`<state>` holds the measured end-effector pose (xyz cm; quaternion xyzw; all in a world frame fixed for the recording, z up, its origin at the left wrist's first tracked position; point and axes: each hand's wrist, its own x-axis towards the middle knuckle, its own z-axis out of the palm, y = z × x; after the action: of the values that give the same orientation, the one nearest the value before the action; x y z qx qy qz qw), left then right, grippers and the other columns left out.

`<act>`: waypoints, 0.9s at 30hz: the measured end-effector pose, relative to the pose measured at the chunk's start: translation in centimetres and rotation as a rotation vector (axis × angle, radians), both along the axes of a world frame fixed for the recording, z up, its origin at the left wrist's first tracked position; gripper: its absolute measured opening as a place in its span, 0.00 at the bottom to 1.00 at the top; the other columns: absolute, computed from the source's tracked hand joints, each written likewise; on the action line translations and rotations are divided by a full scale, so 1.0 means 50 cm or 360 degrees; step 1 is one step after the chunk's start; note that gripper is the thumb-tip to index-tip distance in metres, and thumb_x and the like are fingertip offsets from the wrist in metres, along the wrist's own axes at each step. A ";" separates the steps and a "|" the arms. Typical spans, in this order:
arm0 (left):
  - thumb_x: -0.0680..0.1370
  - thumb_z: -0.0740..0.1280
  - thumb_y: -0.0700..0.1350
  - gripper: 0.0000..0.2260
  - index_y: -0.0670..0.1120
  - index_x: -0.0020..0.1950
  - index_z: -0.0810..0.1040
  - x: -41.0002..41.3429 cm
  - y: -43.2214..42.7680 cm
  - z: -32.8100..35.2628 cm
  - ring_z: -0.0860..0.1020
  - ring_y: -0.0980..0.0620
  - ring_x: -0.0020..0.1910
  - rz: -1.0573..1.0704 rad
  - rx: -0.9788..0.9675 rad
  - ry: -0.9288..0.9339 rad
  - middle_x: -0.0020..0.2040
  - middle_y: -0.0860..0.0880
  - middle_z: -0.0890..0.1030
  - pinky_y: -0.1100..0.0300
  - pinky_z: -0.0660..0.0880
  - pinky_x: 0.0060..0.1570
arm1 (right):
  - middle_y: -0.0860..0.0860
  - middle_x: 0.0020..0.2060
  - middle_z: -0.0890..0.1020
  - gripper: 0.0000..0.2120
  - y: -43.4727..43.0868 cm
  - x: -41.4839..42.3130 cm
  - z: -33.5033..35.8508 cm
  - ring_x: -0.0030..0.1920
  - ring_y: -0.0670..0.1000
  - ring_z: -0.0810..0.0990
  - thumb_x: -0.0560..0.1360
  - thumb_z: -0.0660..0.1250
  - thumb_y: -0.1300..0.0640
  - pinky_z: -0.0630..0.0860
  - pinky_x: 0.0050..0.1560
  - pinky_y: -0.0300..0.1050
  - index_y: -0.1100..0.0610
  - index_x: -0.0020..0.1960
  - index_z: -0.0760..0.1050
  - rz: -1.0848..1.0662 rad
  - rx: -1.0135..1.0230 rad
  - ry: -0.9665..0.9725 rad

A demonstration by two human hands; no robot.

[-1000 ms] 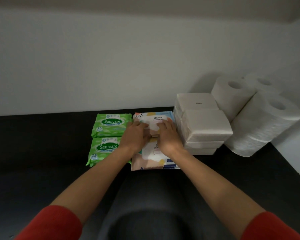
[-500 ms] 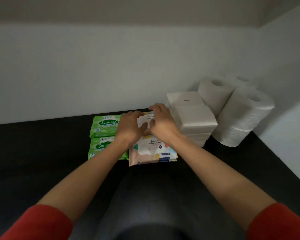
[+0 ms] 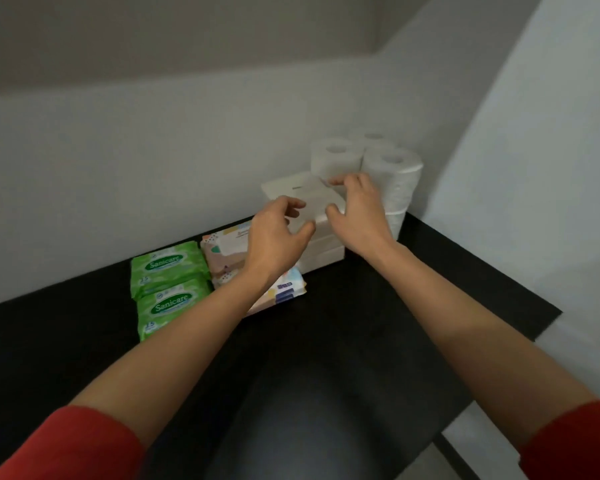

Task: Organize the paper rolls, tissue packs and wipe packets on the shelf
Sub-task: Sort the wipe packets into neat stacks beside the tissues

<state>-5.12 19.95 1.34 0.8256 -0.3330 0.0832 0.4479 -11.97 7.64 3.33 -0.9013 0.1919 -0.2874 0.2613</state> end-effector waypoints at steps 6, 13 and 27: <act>0.74 0.70 0.47 0.14 0.48 0.58 0.76 -0.084 -0.131 0.005 0.75 0.59 0.48 -0.0207 -0.0113 0.0087 0.51 0.53 0.78 0.67 0.71 0.46 | 0.53 0.65 0.70 0.19 -0.132 -0.085 -0.013 0.66 0.51 0.68 0.76 0.63 0.57 0.63 0.60 0.37 0.57 0.67 0.68 -0.0277 0.0243 -0.0108; 0.74 0.70 0.48 0.20 0.48 0.64 0.72 -0.136 -0.304 -0.023 0.75 0.57 0.51 -0.0210 -0.0119 0.0363 0.54 0.52 0.76 0.66 0.71 0.48 | 0.55 0.61 0.74 0.20 -0.300 -0.117 -0.030 0.61 0.52 0.73 0.78 0.62 0.49 0.71 0.61 0.46 0.60 0.64 0.70 -0.0335 0.0557 -0.0109; 0.68 0.62 0.68 0.43 0.46 0.76 0.59 -0.052 -0.465 -0.152 0.68 0.47 0.68 0.0089 -0.0360 0.1635 0.71 0.51 0.67 0.50 0.68 0.65 | 0.56 0.74 0.63 0.33 -0.507 -0.023 -0.146 0.72 0.58 0.64 0.79 0.48 0.36 0.64 0.69 0.54 0.54 0.77 0.56 -0.0229 0.1763 0.0139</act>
<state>-7.72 -3.32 -6.23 0.7150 -0.0374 -0.2849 0.6374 -13.13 -17.72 -3.96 -0.6250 0.3858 -0.1232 0.6673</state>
